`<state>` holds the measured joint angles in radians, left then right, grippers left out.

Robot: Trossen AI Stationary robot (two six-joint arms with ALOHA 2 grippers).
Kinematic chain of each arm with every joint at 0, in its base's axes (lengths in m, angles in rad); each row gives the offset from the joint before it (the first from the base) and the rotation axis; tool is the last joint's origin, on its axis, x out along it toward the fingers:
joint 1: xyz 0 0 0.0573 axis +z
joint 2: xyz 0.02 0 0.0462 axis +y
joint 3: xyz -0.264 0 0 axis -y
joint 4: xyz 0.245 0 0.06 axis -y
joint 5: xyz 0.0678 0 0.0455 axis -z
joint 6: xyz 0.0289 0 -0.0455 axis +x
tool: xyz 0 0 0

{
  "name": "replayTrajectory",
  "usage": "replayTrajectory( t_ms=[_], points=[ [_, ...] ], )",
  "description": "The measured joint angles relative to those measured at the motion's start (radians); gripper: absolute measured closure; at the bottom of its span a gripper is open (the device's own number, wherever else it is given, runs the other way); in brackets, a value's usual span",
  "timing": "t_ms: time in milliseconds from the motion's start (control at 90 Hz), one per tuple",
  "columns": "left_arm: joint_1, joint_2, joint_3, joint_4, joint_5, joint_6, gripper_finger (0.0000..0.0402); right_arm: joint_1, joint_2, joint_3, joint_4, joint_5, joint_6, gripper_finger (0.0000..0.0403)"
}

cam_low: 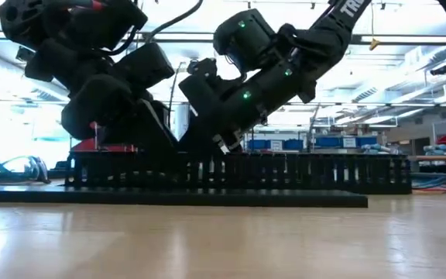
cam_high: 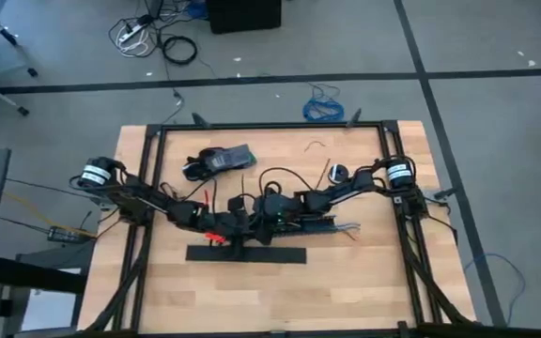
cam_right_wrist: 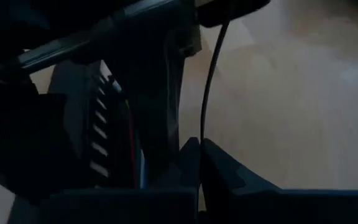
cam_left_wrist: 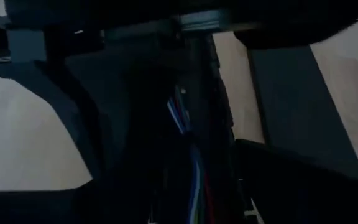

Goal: Ziptie cables
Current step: Put the zip tied cables into the black cable duct

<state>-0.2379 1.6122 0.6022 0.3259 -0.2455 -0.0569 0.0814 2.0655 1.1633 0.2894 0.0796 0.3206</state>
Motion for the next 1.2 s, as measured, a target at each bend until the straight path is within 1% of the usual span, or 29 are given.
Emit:
replayTrajectory(
  t_ms=[267, 400, 478, 600, 800, 944, 1111, 1200],
  points=[
    [-0.001, 0.0, -0.002, 0.015, 0.0, 0.001, 0.0198, 0.0, -0.001, 0.012, -0.023, -0.028, 0.046, 0.0393],
    [-0.002, 0.0, -0.003, 0.015, 0.004, 0.001, 0.0198, -0.003, 0.0, 0.043, -0.038, -0.082, 0.054, 0.0383],
    [-0.003, -0.001, -0.003, 0.012, 0.005, 0.001, 0.0198, -0.004, 0.001, 0.064, -0.069, -0.096, 0.071, 0.0376],
    [-0.003, -0.001, -0.003, 0.014, 0.005, 0.001, 0.0198, -0.009, 0.001, 0.097, -0.155, -0.095, 0.091, 0.0355],
    [-0.002, -0.001, -0.003, 0.013, 0.005, 0.004, 0.0198, -0.013, 0.001, 0.1, -0.162, -0.105, 0.113, 0.0302],
    [-0.002, -0.003, -0.003, 0.013, 0.005, 0.004, 0.0198, -0.013, 0.001, 0.125, -0.207, -0.11, 0.104, 0.0268],
    [-0.002, -0.003, -0.002, 0.015, 0.004, 0.004, 0.0198, -0.018, 0.001, 0.16, -0.29, -0.113, 0.101, 0.0248],
    [-0.001, -0.003, -0.002, 0.015, 0.003, 0.005, 0.0198, -0.018, 0.0, 0.17, -0.323, -0.082, 0.096, 0.0248]
  ],
)
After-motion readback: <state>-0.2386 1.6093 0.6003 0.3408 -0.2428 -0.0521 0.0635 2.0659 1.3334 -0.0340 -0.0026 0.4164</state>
